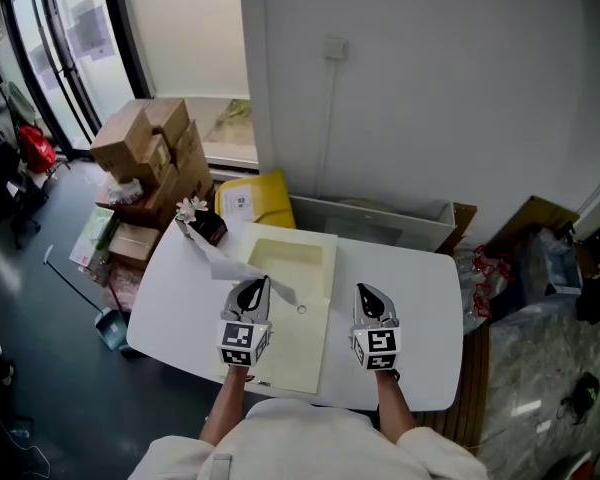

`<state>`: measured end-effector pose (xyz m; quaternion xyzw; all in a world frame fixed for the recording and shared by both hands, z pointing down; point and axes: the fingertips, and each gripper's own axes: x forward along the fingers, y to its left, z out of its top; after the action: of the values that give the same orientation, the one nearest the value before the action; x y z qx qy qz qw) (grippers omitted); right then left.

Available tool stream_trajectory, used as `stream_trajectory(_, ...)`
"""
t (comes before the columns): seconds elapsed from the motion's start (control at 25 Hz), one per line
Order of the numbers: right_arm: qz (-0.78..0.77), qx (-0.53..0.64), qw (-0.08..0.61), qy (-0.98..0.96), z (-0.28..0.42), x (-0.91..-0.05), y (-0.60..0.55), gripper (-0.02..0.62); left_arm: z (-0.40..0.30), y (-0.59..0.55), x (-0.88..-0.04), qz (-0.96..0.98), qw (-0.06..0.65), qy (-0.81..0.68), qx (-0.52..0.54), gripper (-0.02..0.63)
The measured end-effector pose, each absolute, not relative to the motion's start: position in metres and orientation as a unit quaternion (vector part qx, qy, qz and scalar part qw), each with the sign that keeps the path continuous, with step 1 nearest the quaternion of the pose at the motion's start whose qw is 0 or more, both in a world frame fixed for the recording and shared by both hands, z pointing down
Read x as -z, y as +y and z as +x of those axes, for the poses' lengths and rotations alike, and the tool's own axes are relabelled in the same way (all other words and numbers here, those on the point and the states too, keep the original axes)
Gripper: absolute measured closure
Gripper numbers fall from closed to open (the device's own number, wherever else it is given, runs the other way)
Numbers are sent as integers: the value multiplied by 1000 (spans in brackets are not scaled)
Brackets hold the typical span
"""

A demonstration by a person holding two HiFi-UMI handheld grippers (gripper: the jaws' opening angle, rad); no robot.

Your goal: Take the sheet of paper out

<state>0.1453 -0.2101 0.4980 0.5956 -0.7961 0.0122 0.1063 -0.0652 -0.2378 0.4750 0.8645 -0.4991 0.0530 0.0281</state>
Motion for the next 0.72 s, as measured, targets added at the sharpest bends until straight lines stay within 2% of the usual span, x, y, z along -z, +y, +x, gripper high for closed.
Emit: stream_trajectory(0.72,596,-15,111,-795,146,-503,-207,595,-59,-237,-480,868,30,-492,-58,603)
